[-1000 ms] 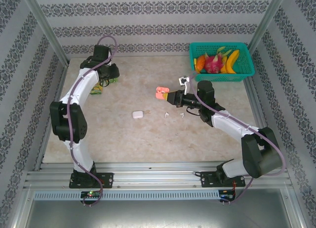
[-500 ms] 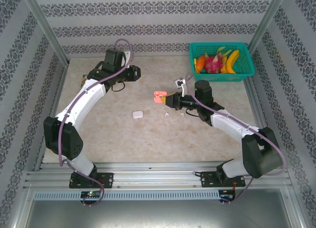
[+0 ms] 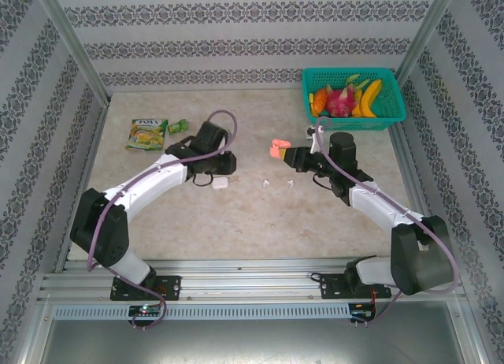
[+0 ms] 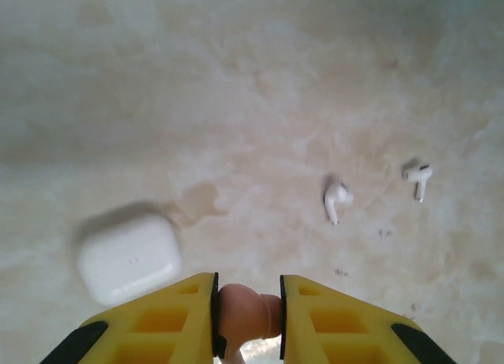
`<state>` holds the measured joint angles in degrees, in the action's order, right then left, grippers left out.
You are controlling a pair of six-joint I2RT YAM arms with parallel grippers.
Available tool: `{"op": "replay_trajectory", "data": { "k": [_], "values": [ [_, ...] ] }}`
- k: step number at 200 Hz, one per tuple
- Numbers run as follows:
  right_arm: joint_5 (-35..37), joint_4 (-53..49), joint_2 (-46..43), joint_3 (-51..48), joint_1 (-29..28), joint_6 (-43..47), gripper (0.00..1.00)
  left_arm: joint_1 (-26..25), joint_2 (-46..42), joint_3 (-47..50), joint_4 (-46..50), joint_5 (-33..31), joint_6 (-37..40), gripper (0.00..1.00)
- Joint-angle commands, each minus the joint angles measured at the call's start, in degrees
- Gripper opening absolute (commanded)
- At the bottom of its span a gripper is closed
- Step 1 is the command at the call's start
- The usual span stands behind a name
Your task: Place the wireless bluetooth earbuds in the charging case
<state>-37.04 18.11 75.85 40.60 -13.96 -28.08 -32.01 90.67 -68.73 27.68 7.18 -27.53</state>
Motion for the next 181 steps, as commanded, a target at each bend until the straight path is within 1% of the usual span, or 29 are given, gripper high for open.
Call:
{"op": "replay_trajectory", "data": {
  "k": [1, 37, 64, 83, 102, 126, 142, 161, 181],
  "values": [
    [2.4, 1.1, -1.6, -0.7, 0.5, -1.6, 0.14, -4.4, -1.0, 2.6, -0.6, -5.0, -7.0, 0.24],
    [3.1, 1.7, -1.6, -1.0, 0.7, -2.6, 0.14, -10.3, 2.6, 4.2, -1.0, -8.6, -13.4, 0.24],
    [3.3, 2.0, -1.6, -0.8, 0.6, -3.0, 0.14, -12.5, 6.2, 5.3, -3.3, -9.5, -18.1, 0.23],
    [3.3, 2.1, -1.6, -0.7, 0.6, -3.3, 0.15, -13.9, 9.1, 4.5, -2.9, -10.8, -19.9, 0.23],
    [3.3, 2.1, -1.5, -0.7, 0.6, -3.3, 0.15, -15.4, 11.0, 3.6, -2.3, -13.5, -21.5, 0.23],
    [3.3, 2.4, -1.2, -0.9, 0.5, -3.6, 0.15, -16.8, 13.4, 3.2, -2.3, -14.7, -23.8, 0.25],
    [3.4, 2.5, -1.2, -1.0, 0.3, -3.6, 0.15, -17.3, 14.9, 3.1, -2.8, -14.4, -24.7, 0.29],
    [3.3, 2.5, -1.1, -0.9, 0.3, -3.7, 0.15, -17.5, 16.0, 2.6, -3.1, -14.3, -24.7, 0.37],
    [3.2, 2.3, -1.3, -0.7, 0.2, -3.7, 0.15, -17.5, 15.5, 1.8, -2.7, -15.2, -23.8, 0.51]
  ]
}}
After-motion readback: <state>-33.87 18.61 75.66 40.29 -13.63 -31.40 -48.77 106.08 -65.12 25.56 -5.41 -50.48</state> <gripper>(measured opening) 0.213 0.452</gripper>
